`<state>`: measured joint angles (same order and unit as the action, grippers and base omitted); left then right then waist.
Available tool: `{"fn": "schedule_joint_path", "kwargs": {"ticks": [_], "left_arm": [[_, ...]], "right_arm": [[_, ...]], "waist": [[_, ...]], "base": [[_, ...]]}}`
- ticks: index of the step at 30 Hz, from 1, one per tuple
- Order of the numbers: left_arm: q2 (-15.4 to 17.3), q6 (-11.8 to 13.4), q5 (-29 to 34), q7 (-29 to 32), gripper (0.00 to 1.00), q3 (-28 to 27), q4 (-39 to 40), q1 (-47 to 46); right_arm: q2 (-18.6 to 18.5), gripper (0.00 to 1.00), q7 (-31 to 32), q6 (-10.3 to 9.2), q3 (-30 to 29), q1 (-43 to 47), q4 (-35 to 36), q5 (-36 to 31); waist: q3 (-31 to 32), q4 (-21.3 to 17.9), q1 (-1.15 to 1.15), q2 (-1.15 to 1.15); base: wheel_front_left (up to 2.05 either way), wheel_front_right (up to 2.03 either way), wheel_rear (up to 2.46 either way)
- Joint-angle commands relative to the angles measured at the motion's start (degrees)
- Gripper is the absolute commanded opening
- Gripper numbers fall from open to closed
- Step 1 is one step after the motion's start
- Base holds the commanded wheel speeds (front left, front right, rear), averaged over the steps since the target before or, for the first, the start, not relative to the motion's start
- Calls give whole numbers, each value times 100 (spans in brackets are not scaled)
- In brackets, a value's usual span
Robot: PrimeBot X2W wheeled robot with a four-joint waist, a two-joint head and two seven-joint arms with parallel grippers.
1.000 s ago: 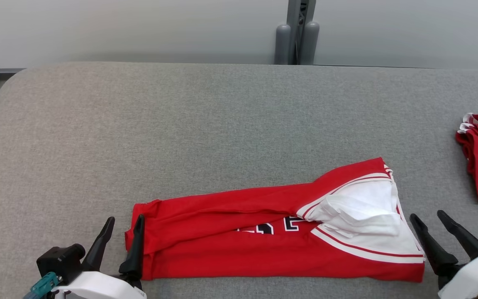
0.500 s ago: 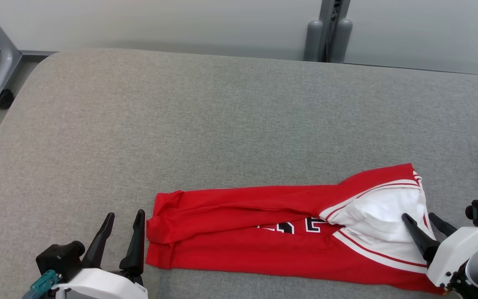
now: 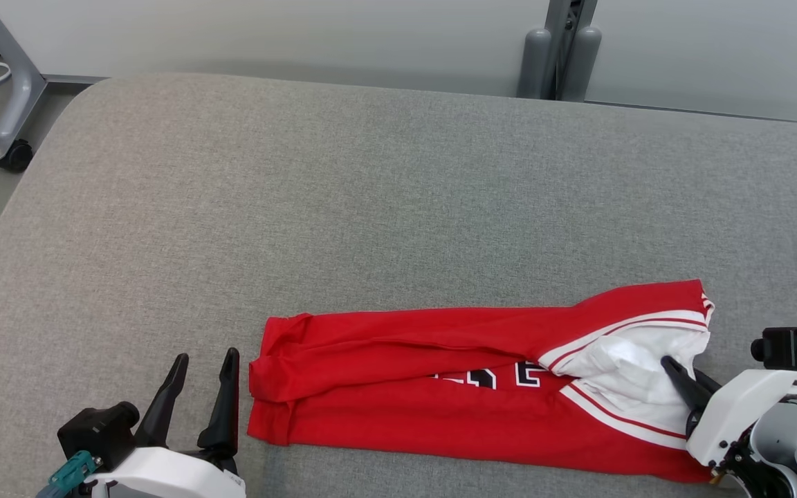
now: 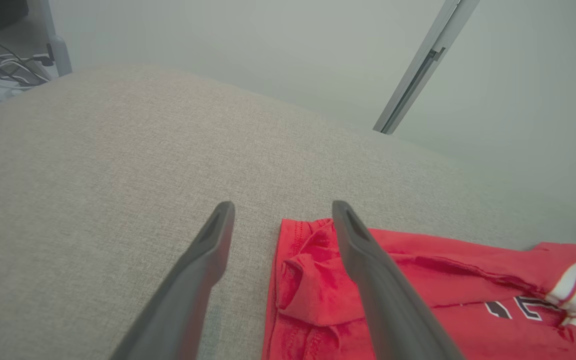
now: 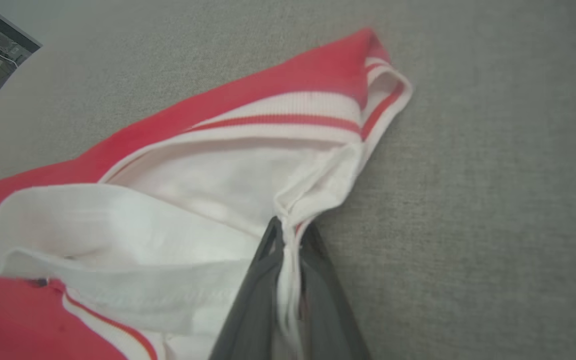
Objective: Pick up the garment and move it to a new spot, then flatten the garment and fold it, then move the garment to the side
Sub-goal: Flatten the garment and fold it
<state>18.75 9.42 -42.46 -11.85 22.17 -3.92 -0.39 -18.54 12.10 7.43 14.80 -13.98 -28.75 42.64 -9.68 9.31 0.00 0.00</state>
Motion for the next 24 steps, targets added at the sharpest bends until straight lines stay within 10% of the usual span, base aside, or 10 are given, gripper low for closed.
{"fn": "schedule_joint_path", "kwargs": {"ticks": [1, 17, 24], "left_arm": [[21, 21, -21, -25, 100, -25, -6, -80], [36, 44, -67, -40, 100, 4, -4, 46], [16, 24, -83, -19, 100, 63, -29, 65]], "right_arm": [[32, 0, -5, 10, 88, 27, -72, 59], [-1121, 0, -535, 5, -726, 294, 870, 748], [-934, 0, -67, 6, -721, 526, 1872, 764]], "waist": [[0, -18, 0, 0], [191, -319, 0, 0], [286, -337, 0, 0]], "base": [[0, 0, 0], [0, 0, 0], [0, 0, 0]]}}
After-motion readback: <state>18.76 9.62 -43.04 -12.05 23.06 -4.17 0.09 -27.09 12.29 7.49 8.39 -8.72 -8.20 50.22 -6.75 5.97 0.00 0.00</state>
